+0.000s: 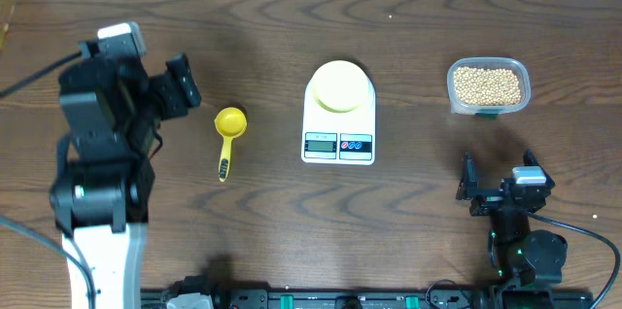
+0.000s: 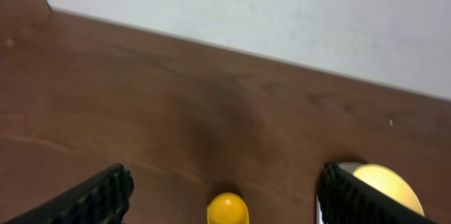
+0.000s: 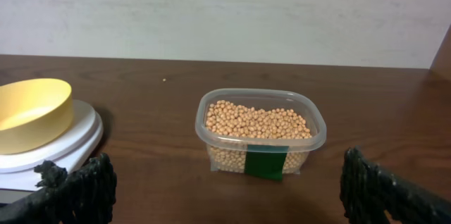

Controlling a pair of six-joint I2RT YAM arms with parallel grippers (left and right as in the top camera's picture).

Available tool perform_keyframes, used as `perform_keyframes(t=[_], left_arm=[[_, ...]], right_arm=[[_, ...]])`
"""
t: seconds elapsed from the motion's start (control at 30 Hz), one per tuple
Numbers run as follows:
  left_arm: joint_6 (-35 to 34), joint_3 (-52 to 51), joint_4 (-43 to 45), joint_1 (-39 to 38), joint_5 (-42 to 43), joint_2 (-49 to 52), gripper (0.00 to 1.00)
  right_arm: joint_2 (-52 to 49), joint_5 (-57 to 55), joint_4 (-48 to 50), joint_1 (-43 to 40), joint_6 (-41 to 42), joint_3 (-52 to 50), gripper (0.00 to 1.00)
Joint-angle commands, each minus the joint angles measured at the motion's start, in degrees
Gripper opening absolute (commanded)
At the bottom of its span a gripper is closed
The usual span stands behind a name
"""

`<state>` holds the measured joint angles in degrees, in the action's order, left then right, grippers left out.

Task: Scoop item into bowl and weigh 50g on scale
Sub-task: 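Raise the left arm and move the left gripper over the yellow scoop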

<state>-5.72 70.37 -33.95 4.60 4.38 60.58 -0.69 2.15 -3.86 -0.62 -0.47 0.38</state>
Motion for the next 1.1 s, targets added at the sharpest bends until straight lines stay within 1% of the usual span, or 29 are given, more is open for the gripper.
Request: perform_keyframes(t=[0.0, 0.07, 0.17, 0.23, 0.4, 0.5, 0.73, 0.83, 1.07], left_arm=[[1.7, 5.5, -2.6, 1.9, 4.5, 5.9, 0.86], [3.2, 7.5, -4.4, 2.8, 7.1, 8.5, 0.86], [3.9, 11.3, -8.2, 4.2, 8.1, 12.7, 0.86], [5.9, 14.1, -10.6, 5.1, 9.4, 15.8, 0.86], [9.7, 17.5, -14.9, 6.4, 9.4, 21.4, 0.86], [11.3, 18.0, -16.5, 6.4, 9.4, 23.6, 0.86], [12.1, 18.0, -19.0, 6.4, 9.3, 28.9, 0.86], [13.2, 18.0, -19.7, 6.4, 9.3, 30.6, 0.86], [13.7, 18.0, -20.0, 6.4, 9.3, 35.2, 0.86]], right_arm=[[0.4, 0.4, -0.3, -0.5, 0.0, -0.1, 0.99], [0.4, 0.4, -0.3, -0.5, 0.0, -0.1, 0.99], [0.4, 0.4, -0.2, -0.5, 0.0, -0.1, 0.99], [0.4, 0.4, -0.3, -0.5, 0.0, -0.1, 0.99], [0.4, 0.4, -0.2, -0.5, 0.0, -0.1, 0.99], [0.4, 0.4, -0.3, -0.5, 0.0, -0.1, 0.99], [0.4, 0.4, -0.3, -0.5, 0.0, -0.1, 0.99], [0.4, 0.4, -0.3, -0.5, 0.0, -0.1, 0.99], [0.4, 0.4, -0.3, -0.5, 0.0, -0.1, 0.99]])
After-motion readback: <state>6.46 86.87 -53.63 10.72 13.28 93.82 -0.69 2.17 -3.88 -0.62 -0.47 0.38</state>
